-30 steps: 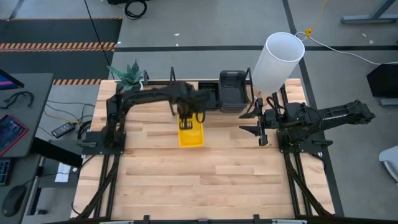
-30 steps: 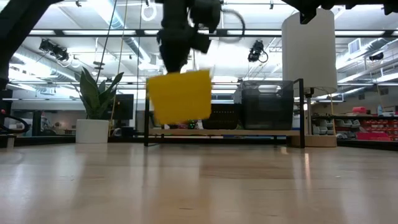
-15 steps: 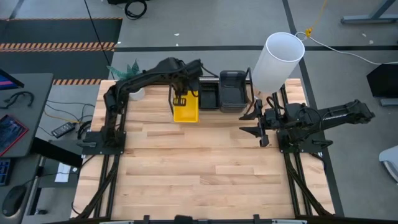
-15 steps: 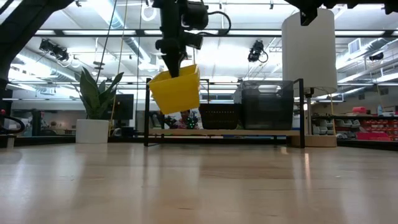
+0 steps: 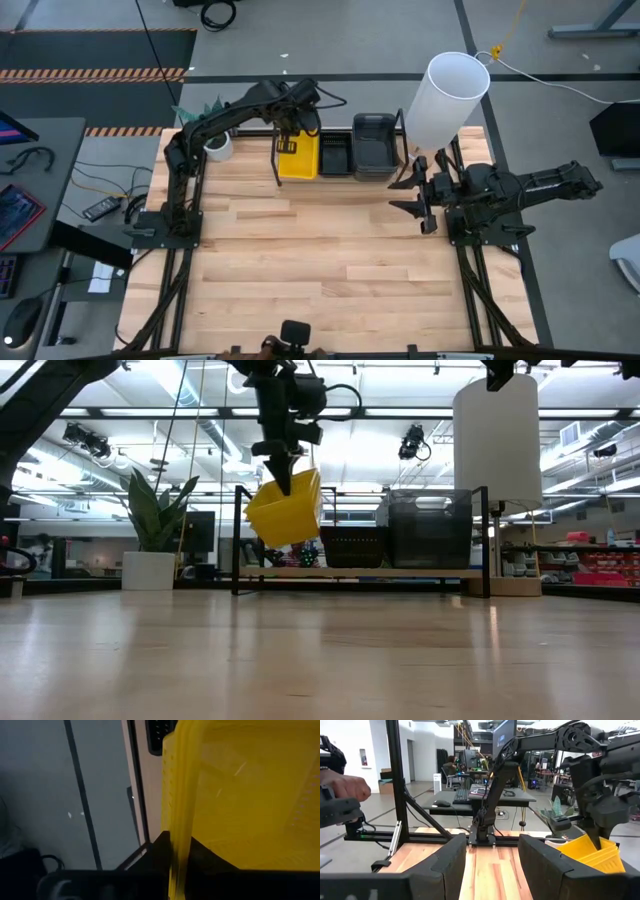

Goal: Stack baskets on shelf by color
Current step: Put the stacked yellow bins on the shelf, then return to Home Position

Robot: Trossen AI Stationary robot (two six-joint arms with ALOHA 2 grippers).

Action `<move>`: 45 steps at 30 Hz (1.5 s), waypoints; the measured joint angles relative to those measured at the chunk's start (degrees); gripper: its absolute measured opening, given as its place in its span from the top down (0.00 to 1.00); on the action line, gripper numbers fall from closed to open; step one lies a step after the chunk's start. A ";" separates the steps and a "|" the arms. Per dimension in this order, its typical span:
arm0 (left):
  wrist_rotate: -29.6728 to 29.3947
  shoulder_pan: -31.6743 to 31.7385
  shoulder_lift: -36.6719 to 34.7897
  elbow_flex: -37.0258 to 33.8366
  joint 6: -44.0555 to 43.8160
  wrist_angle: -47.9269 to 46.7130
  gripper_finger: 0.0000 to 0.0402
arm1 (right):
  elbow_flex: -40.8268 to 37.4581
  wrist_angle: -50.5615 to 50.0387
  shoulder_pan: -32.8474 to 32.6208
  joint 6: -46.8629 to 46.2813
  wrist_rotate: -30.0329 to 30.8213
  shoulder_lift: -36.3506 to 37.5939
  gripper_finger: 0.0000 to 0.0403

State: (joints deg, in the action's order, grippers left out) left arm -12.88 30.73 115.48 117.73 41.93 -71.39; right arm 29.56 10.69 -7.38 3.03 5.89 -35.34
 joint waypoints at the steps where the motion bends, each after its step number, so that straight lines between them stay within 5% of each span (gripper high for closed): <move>1: 0.02 0.09 0.00 0.00 0.54 0.32 0.95 | 0.00 -0.03 -0.02 0.00 0.00 -0.05 0.54; 14: -0.08 0.19 2.44 -0.04 -2.15 -2.79 0.94 | 0.00 0.54 -0.02 0.15 0.00 -0.28 0.54; 31: -6.56 -0.72 4.51 0.14 -0.80 0.92 0.63 | 0.00 -0.50 -0.22 -0.04 0.00 -0.28 0.54; 39: 10.99 -3.73 -3.50 3.60 -6.48 8.04 0.67 | -0.14 -2.46 -0.20 1.36 -0.02 1.46 0.54; 45: 16.63 -8.04 -10.30 2.64 -14.08 8.00 0.77 | -4.82 -1.31 0.00 3.35 0.00 5.82 0.54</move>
State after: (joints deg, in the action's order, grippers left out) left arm 3.75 22.68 105.18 120.37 27.85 -63.39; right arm 24.74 9.38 -7.38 6.38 5.89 -29.52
